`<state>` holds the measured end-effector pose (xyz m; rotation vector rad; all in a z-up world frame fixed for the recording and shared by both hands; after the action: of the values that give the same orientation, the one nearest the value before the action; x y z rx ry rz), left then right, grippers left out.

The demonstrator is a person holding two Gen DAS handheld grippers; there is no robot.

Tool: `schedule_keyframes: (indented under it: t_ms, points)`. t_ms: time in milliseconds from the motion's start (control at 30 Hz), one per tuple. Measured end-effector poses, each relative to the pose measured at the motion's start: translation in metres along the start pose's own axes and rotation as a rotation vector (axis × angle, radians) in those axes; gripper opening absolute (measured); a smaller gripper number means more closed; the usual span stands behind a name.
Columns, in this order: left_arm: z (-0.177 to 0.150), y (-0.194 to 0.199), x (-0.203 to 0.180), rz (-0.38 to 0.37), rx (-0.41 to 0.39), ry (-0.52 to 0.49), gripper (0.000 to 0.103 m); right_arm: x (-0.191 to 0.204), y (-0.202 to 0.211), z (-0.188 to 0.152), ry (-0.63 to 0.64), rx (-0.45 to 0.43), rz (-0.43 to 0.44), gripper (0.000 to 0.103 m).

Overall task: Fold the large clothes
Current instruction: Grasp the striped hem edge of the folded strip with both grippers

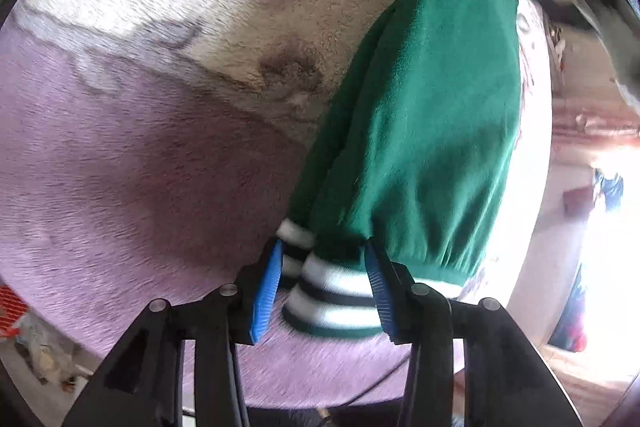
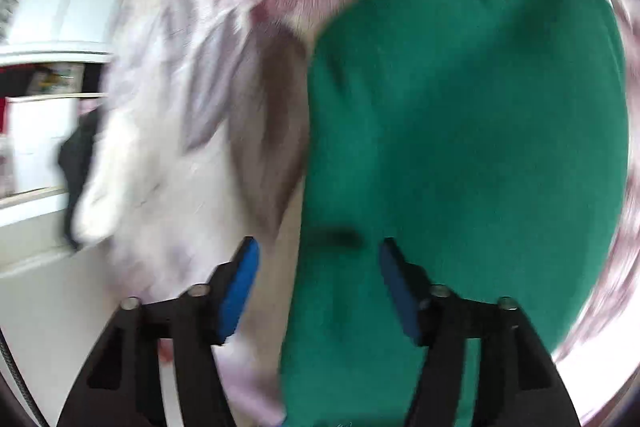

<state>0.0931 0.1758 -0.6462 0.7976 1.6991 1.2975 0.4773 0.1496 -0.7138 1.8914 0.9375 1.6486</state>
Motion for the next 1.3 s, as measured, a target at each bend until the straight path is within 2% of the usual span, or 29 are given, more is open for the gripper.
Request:
schedule_keyframes:
  t_ms: [100, 167, 200, 300, 400, 467, 500, 533, 567, 600, 700, 733, 767, 867, 967, 1033, 1100, 1133, 1167, 1267, 1300]
  points:
    - [-0.002, 0.014, 0.006, 0.013, 0.003, -0.037, 0.045, -0.034, 0.033, -0.083, -0.067, -0.003, 0.048, 0.071]
    - [-0.001, 0.017, 0.007, -0.001, 0.004, -0.036, 0.050, -0.070, 0.046, -0.144, -0.133, -0.005, 0.030, 0.072]
    - [0.001, 0.014, 0.008, -0.003, 0.012, -0.031, 0.050, -0.096, 0.049, -0.183, -0.175, 0.002, -0.006, 0.072]
    - [0.012, 0.002, -0.003, -0.022, 0.026, -0.034, 0.050, -0.154, 0.035, -0.267, -0.290, 0.006, -0.059, 0.072]
    - [0.017, -0.011, -0.018, -0.022, 0.026, -0.062, 0.050, -0.194, 0.007, -0.322, -0.369, -0.020, -0.016, 0.072]
    - [0.020, -0.017, -0.019, 0.031, -0.006, -0.063, 0.049, -0.208, -0.013, -0.340, -0.373, -0.029, 0.001, 0.072]
    - [0.021, -0.017, -0.016, 0.060, -0.037, -0.054, 0.038, -0.215, -0.022, -0.348, -0.379, -0.033, -0.006, 0.072]
    - [0.023, -0.016, -0.017, 0.043, -0.055, -0.045, 0.022, -0.219, -0.027, -0.354, -0.387, -0.051, -0.011, 0.069]
    - [0.025, -0.016, -0.016, 0.047, -0.058, -0.039, 0.022, -0.220, -0.031, -0.359, -0.401, -0.080, -0.001, 0.053]
    - [0.025, -0.014, -0.015, 0.046, -0.064, -0.038, 0.022, -0.218, -0.034, -0.364, -0.413, -0.100, 0.011, 0.044]
    - [0.028, -0.014, -0.006, 0.071, -0.076, -0.073, 0.022, -0.209, -0.033, -0.368, -0.375, -0.145, -0.046, 0.036]
    - [0.027, -0.021, -0.003, 0.082, -0.073, -0.091, 0.024, -0.210, -0.035, -0.371, -0.360, -0.139, -0.076, 0.030]
    - [0.025, -0.030, 0.000, 0.087, -0.064, -0.104, 0.024, -0.216, -0.041, -0.375, -0.359, -0.126, -0.114, 0.019]
    - [0.029, -0.036, 0.000, 0.068, -0.029, -0.108, 0.025, -0.219, -0.055, -0.376, -0.362, -0.097, -0.098, 0.020]
    - [0.028, -0.017, -0.005, 0.053, -0.013, -0.112, 0.027, -0.214, -0.046, -0.374, -0.350, -0.056, -0.075, 0.023]
    - [0.023, -0.006, -0.006, 0.048, 0.007, -0.100, 0.038, -0.217, -0.029, -0.375, -0.334, -0.060, -0.041, 0.023]
    - [0.015, -0.001, -0.005, 0.021, 0.031, -0.092, 0.045, -0.219, -0.021, -0.384, -0.330, -0.060, 0.011, 0.037]
    - [0.012, -0.001, -0.005, 0.007, 0.039, -0.092, 0.047, -0.223, -0.019, -0.390, -0.338, -0.060, 0.021, 0.056]
    - [0.008, -0.004, -0.008, -0.001, 0.046, -0.097, 0.048, -0.227, -0.020, -0.394, -0.351, -0.063, 0.026, 0.066]
    - [0.002, -0.017, -0.012, 0.073, 0.015, -0.128, 0.048, -0.248, -0.030, -0.412, -0.413, -0.044, 0.083, 0.066]
    - [0.003, -0.019, -0.011, 0.095, -0.011, -0.121, 0.042, -0.251, -0.038, -0.417, -0.429, -0.036, 0.116, 0.066]
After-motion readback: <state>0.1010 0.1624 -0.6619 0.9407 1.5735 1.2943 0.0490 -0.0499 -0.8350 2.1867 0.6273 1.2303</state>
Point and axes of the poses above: each gripper's, at about its wrist camera, not at the fingertips, and y roughly against the way its jaws point, x to its left, z to its top, the point moved 8 cm from there along -y, roughly the way its jaws point, and after that the axes turned 14 degrees about z, right-handed, at the moved point
